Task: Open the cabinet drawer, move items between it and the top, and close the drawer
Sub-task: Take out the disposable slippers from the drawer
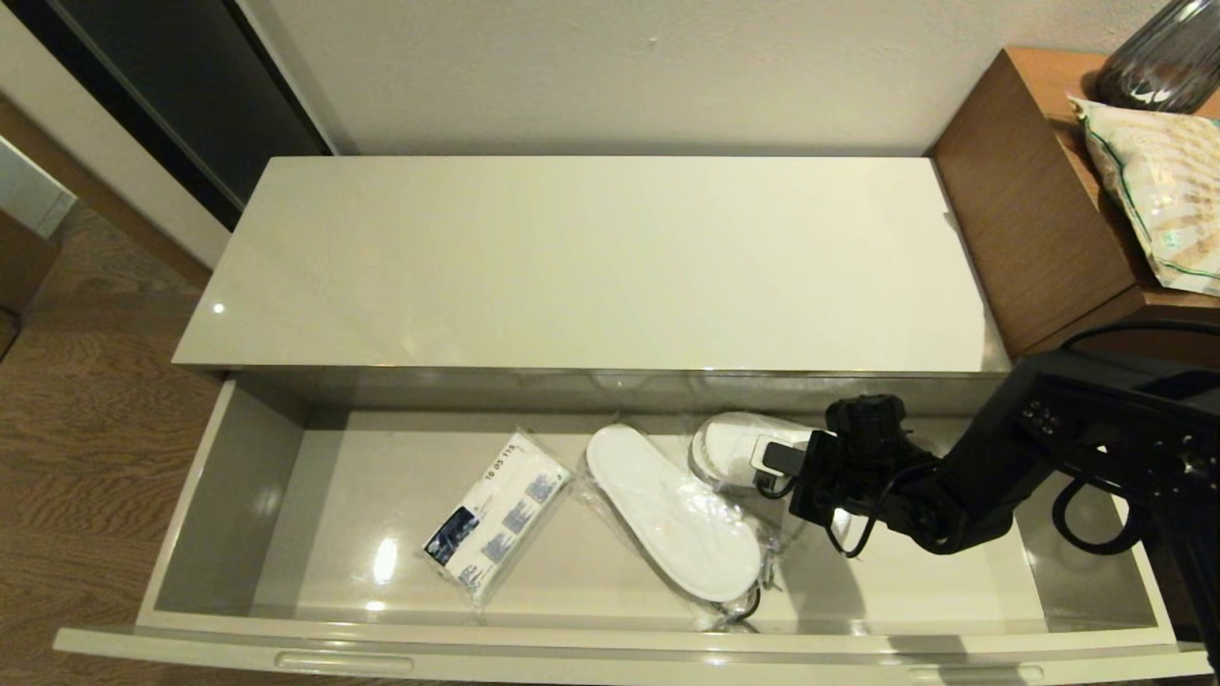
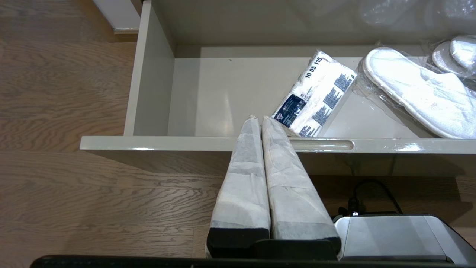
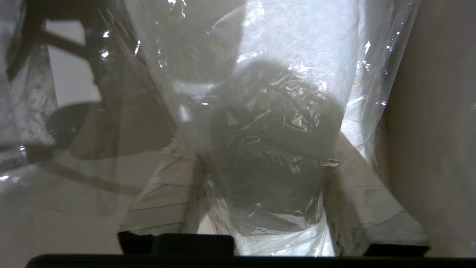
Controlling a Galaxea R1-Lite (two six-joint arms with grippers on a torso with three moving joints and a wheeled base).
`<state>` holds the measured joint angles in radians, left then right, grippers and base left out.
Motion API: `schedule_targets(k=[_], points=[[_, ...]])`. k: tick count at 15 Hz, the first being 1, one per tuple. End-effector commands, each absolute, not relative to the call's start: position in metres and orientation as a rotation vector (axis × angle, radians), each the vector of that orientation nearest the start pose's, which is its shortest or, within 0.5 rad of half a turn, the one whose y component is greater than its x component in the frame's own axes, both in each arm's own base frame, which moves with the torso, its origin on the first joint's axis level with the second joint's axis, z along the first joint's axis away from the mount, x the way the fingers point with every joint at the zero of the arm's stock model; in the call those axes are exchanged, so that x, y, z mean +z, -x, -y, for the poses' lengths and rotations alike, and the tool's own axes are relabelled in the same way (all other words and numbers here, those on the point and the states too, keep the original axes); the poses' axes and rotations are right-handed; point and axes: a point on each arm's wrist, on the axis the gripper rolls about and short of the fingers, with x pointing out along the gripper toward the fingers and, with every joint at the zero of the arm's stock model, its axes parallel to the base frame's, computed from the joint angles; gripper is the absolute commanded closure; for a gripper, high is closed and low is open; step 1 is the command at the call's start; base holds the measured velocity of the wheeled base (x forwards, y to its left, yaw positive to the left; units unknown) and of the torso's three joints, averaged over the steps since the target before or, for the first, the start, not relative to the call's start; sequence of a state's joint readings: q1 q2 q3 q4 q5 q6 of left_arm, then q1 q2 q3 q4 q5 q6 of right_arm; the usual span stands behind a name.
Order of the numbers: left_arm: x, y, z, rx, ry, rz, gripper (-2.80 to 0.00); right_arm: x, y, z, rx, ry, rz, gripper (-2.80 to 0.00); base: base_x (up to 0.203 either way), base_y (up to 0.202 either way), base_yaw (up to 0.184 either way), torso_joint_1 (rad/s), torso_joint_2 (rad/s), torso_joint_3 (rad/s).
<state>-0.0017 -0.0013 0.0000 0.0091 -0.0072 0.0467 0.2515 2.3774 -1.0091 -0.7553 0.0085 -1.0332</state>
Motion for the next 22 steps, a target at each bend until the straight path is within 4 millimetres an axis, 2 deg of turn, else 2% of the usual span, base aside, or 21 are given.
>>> schedule_targets(k=[1, 6, 14, 19, 22], points=[[0.075, 0.023, 0.0, -0.009, -0.048, -0.009, 0.0, -0.002, -0.397, -0.102, 0.541, 1.072, -0.415, 0.0, 0.0, 0.0, 0.0, 0.0, 0.0, 0.0], [0.075, 0.023, 0.0, -0.009, -0.048, -0.009, 0.0, 0.034, -0.388, -0.1, 0.533, 1.044, -0.425, 0.0, 0.0, 0.0, 0.0, 0.0, 0.0, 0.0], [0.075, 0.023, 0.0, -0.009, -0.048, -0.009, 0.0, 0.081, -0.348, -0.089, 0.606, 0.992, -0.628, 0.0, 0.0, 0.0, 0.0, 0.0, 0.0, 0.0], [0.075, 0.023, 0.0, -0.009, -0.048, -0.009, 0.0, 0.127, -0.321, -0.083, 0.613, 0.963, -0.674, 0.0, 0.0, 0.0, 0.0, 0.0, 0.0, 0.0], [0.075, 0.023, 0.0, -0.009, -0.048, -0.009, 0.0, 0.163, -0.304, -0.079, 0.605, 0.95, -0.672, 0.0, 0.0, 0.0, 0.0, 0.0, 0.0, 0.0]])
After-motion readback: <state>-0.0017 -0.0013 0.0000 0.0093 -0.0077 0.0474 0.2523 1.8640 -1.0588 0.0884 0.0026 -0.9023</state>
